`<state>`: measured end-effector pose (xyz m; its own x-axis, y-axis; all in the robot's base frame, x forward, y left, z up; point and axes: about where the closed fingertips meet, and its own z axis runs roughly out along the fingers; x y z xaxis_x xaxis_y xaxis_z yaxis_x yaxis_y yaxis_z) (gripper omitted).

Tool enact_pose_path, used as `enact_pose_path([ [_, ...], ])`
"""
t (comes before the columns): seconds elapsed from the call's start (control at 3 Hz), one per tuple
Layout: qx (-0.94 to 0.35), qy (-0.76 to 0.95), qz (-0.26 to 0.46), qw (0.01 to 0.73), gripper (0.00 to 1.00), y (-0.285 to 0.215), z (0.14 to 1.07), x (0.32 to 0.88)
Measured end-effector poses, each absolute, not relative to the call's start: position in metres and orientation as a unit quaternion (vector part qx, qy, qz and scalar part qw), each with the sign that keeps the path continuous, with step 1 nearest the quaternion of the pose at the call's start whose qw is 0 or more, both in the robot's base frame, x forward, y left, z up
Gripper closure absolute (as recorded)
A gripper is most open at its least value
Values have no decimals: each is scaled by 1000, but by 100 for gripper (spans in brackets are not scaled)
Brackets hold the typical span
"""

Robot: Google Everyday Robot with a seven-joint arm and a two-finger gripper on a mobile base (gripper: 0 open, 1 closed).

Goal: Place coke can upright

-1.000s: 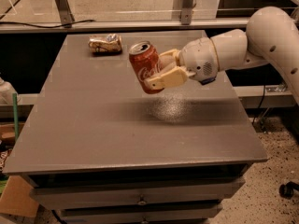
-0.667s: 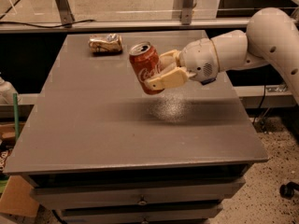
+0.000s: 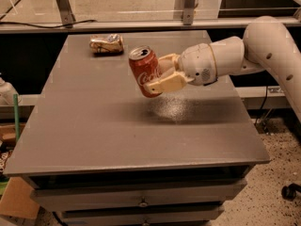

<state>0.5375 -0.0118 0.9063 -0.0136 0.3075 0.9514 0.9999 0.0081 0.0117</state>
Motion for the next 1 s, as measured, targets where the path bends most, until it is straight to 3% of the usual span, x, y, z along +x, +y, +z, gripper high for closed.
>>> enact_pose_path([
  [1.0,-546,-588,-437,406,100,-39,865,530],
])
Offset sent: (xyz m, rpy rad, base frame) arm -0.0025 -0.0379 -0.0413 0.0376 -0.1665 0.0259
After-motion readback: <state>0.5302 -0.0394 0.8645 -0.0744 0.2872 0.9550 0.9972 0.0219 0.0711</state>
